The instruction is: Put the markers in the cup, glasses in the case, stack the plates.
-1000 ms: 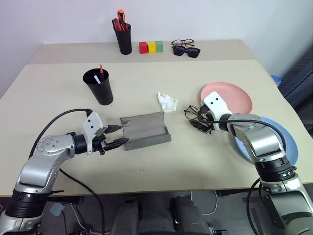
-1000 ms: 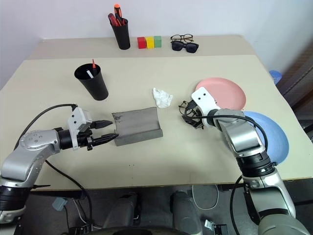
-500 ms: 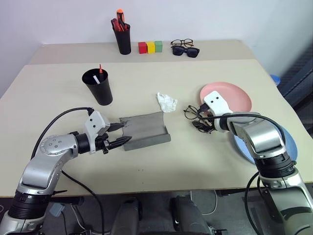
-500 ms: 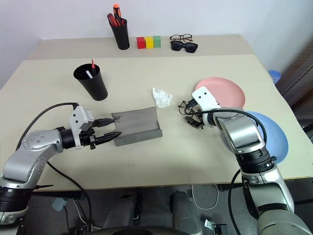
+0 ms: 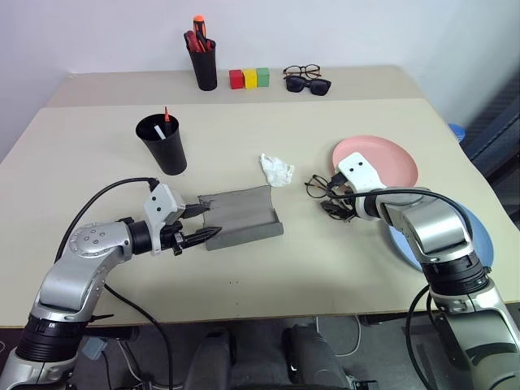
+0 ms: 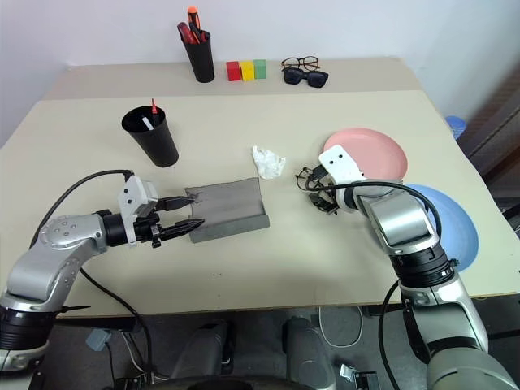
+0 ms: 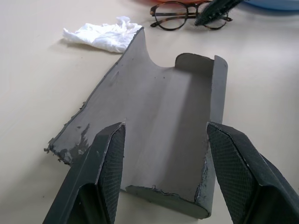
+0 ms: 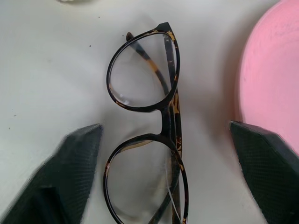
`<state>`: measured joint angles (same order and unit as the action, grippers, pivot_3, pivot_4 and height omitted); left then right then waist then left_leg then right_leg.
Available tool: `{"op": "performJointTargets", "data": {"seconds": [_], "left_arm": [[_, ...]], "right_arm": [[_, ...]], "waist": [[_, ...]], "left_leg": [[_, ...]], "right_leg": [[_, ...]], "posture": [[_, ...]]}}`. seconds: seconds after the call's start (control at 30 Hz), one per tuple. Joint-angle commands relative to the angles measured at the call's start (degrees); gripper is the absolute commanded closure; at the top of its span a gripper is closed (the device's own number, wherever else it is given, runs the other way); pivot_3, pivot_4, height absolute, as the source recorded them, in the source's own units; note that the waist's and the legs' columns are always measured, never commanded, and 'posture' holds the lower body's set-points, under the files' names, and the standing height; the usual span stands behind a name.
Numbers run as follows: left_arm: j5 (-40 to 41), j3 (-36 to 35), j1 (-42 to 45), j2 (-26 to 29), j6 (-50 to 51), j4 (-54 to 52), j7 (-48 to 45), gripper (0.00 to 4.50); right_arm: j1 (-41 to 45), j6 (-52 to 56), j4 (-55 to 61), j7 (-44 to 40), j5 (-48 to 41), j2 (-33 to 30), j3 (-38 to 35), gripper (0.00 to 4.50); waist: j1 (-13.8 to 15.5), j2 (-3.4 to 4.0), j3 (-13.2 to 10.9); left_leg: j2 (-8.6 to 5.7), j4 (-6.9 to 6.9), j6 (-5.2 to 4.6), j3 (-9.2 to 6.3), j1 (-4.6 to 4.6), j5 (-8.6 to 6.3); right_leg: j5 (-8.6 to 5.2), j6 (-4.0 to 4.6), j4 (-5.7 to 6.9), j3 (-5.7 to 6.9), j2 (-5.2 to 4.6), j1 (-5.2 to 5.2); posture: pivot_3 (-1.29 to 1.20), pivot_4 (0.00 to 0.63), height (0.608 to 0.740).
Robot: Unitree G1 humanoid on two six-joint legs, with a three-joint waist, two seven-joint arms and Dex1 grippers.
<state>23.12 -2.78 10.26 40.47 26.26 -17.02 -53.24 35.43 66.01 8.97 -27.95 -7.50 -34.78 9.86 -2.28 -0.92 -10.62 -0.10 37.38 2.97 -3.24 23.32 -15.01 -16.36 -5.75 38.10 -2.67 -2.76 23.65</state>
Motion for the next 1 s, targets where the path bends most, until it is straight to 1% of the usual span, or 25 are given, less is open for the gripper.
{"op": "performJointTargets", "data": {"seconds": [0.03,0.17,0.2,0.47,0.63,0.73,0.83,0.93,1.0], "left_arm": [[-0.2,0.3,0.6,0.2,-1.4,-1.0,-0.3,1.67],[-0.1,0.4,0.5,0.3,-1.5,-1.2,-0.2,1.67],[-0.1,0.4,0.4,0.3,-1.6,-1.2,-0.2,1.67],[-0.7,0.3,-0.7,0.4,-4.3,0.5,-0.9,1.67],[-1.3,-0.2,-0.9,0.5,-5.9,1.9,-0.8,1.67],[-1.7,-2.3,-1.4,0.7,-7.1,3.7,0.5,1.67],[-1.6,-6.2,-2.5,1.2,-7.9,5.7,2.3,1.67],[-1.5,-9.8,-4.3,2.3,-8.2,7.1,3.2,1.67],[-1.8,-11.2,-5.7,3.2,-8.6,7.8,3.3,1.67]], "right_arm": [[1.6,-0.4,1.6,0.4,0.0,0.1,-1.1,2.34],[1.6,-0.5,1.6,0.5,0.1,0.1,-1.0,4.41],[1.6,-0.5,1.7,0.6,0.1,0.0,-0.9,4.47],[1.7,-1.5,1.8,0.6,0.7,-0.5,0.3,4.47],[2.4,-3.5,3.6,-1.0,0.6,-1.4,1.2,4.47],[4.0,-7.8,6.1,-3.7,1.1,-2.8,2.9,4.47],[7.9,-10.3,8.0,-6.5,0.6,-3.3,4.2,4.47],[12.3,-13.0,8.7,-10.0,-0.7,-1.5,5.8,4.47],[14.4,-15.8,7.6,-12.3,-1.9,1.6,7.3,4.47]], "waist": [[0.0,0.0,0.0],[0.0,0.0,0.0],[0.0,0.0,0.0],[-0.1,0.0,0.0],[-0.1,0.0,0.0],[-0.2,0.01,0.0],[-0.4,0.04,0.0],[-0.3,0.04,0.0],[-0.3,0.03,0.0]], "left_leg": [[0.0,0.0,0.0,0.0,0.0,0.0],[0.0,0.0,0.0,0.0,0.0,0.0],[0.0,0.0,0.0,0.0,0.0,0.0],[0.01,0.0,0.0,0.0,0.0,0.0],[0.01,0.0,0.0,0.0,0.0,0.0],[0.01,-0.01,0.0,0.01,0.0,0.0],[0.02,-0.04,0.0,0.02,0.0,0.0],[0.05,-0.07,0.0,0.01,0.0,0.0],[0.06,-0.1,0.0,0.0,0.0,0.0]], "right_leg": [[0.0,0.0,0.0,0.0,0.0,0.0],[0.0,0.0,0.0,0.0,0.0,0.0],[0.0,0.0,0.0,0.0,0.0,0.0],[0.0,0.0,0.0,0.0,0.0,0.0],[0.0,0.0,0.0,0.0,0.01,0.0],[0.0,0.0,0.0,0.0,0.0,0.01],[0.0,0.0,0.01,-0.01,0.04,0.06],[0.0,0.01,0.01,-0.01,0.06,0.1],[0.0,0.01,0.0,0.0,0.05,0.1]], "posture": [[0.0,0.15,0.74],[0.0,0.15,0.74],[0.0,0.15,0.74],[0.0,0.15,0.74],[0.0,0.15,0.74],[0.0,0.15,0.74],[0.0,0.15,0.74],[0.0,0.15,0.74],[0.0,0.15,0.74]]}}
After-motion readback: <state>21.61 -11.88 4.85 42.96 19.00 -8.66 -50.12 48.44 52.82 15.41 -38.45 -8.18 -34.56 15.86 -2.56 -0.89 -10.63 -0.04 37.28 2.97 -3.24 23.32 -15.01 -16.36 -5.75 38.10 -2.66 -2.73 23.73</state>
